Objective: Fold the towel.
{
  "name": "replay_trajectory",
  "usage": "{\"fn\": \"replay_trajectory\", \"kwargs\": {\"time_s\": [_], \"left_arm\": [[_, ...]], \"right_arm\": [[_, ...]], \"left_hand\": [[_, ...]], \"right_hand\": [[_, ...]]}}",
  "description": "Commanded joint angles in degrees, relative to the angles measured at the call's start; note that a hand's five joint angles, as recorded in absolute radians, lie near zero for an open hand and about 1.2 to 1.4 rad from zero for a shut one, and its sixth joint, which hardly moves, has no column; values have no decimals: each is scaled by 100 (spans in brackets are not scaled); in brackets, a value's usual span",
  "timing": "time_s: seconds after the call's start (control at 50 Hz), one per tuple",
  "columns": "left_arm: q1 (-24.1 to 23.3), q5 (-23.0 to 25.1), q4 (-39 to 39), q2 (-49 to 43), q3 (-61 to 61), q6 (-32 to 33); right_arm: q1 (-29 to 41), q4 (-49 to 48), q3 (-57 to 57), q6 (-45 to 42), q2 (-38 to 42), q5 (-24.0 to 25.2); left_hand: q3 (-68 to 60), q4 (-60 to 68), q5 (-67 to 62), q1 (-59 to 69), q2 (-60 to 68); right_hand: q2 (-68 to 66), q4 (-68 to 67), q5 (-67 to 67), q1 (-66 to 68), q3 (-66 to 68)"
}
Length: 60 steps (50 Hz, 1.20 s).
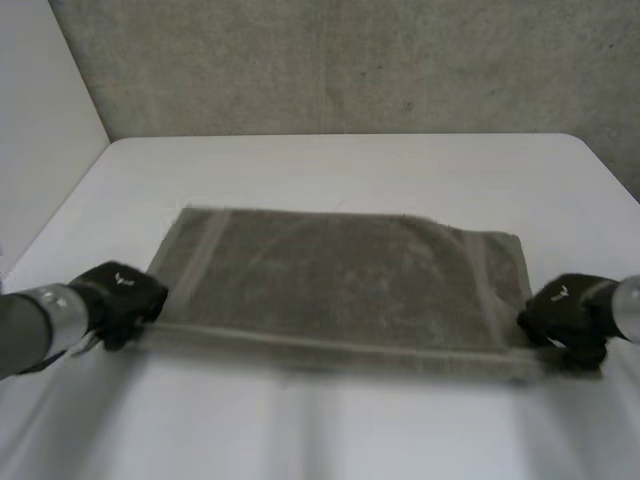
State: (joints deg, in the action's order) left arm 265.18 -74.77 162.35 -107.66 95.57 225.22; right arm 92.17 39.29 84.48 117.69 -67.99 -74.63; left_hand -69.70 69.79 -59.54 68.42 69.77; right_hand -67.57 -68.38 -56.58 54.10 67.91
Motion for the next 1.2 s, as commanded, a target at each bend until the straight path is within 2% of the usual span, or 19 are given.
{"fn": "replay_trajectory", "kwargs": {"time_s": [0.02,0.06,0.18,0.34,0.5,0.62,0.66,0.8,0.9,0.94,0.96,1.0,1.02,1.04,1.06,1.1,1.12,1.16,1.2], "left_arm": [[332,235,-1214,948,515,874],[359,366,-1206,1010,629,1163],[323,420,-1153,948,559,1208],[-90,411,-661,219,-38,1111],[-309,332,42,-1097,-1626,383],[-397,270,104,-1706,-2534,136],[-493,209,95,-2073,-3059,101],[-626,68,130,-2514,-3818,92],[-687,7,412,-2840,-4828,48],[-775,-168,753,-2980,-5799,-231],[-775,-169,755,-2980,-5804,-233],[-836,-475,1279,-2981,-6784,-810],[-837,-477,1282,-2980,-6788,-813],[-880,-633,1595,-2919,-7154,-1187],[-881,-635,1598,-2919,-7157,-1191],[-907,-933,2193,-2692,-7456,-2048],[-907,-934,2196,-2690,-7456,-2053],[-872,-1126,2546,-2305,-7264,-2831],[-846,-1136,2617,-2164,-7054,-3096]], "right_arm": [[-445,509,490,-554,-707,19],[-524,396,552,-607,-751,-25],[-489,0,473,-633,-672,-130],[-481,-923,113,-176,-179,-289],[11,-2187,-230,570,409,-393],[239,-2873,-441,738,769,-666],[327,-2883,-502,746,874,-693],[530,-2945,-907,746,1139,-702],[627,-3217,-1883,843,1359,-781],[671,-3846,-2661,1000,1403,-929],[671,-3850,-2665,1001,1403,-930],[723,-4759,-3207,1246,1315,-983],[724,-4764,-3210,1247,1315,-983],[767,-5243,-3305,1421,1175,-983],[768,-5247,-3306,1423,1174,-983],[820,-6157,-3141,1860,763,-983],[820,-6161,-3139,1863,761,-983],[820,-6582,-2851,2213,490,-983],[812,-6549,-2745,2275,436,-974]], "left_hand": [[-1030,1021,-1046,1158,1023],[-1030,1021,-1046,1158,1023],[-1030,1021,-1046,1158,1023],[-1030,1021,-1046,1158,1023],[-1030,1021,-1046,1158,1023],[-1030,1021,-1046,1158,1023],[-1030,1021,-1046,1158,1023],[-1030,1021,-1046,1158,1023],[-1030,1021,-1046,1158,1023],[-1030,1021,-1046,1158,1023],[-1030,1021,-1046,1158,1023],[-1030,1021,-1046,1158,1023],[-1030,1021,-1046,1158,1023],[-1030,1021,-1046,1158,1023],[-1030,1021,-1046,1158,1023],[-1030,1021,-1046,1158,1023],[-1030,1021,-1046,1158,1023],[-1030,1021,-1046,1158,1023],[-1030,1021,-1046,1158,1023]], "right_hand": [[-1243,-1162,-1342,2590,1209],[-1243,-1162,-1342,2590,1209],[-1243,-1162,-1342,2590,1209],[-1243,-1162,-1342,2590,1209],[-1243,-1162,-1342,2590,1209],[-1243,-1162,-1342,2590,1209],[-1243,-1162,-1342,2590,1209],[-1243,-1162,-1342,2590,1209],[-1243,-1162,-1342,2590,1209],[-1243,-1162,-1342,2590,1209],[-1243,-1162,-1342,2590,1209],[-1243,-1162,-1342,2590,1209],[-1243,-1162,-1342,2590,1209],[-1243,-1162,-1342,2590,1209],[-1243,-1162,-1342,2590,1209],[-1243,-1162,-1342,2590,1209],[-1243,-1162,-1342,2590,1209],[-1243,-1162,-1342,2590,1209],[-1243,-1162,-1342,2590,1209]]}}
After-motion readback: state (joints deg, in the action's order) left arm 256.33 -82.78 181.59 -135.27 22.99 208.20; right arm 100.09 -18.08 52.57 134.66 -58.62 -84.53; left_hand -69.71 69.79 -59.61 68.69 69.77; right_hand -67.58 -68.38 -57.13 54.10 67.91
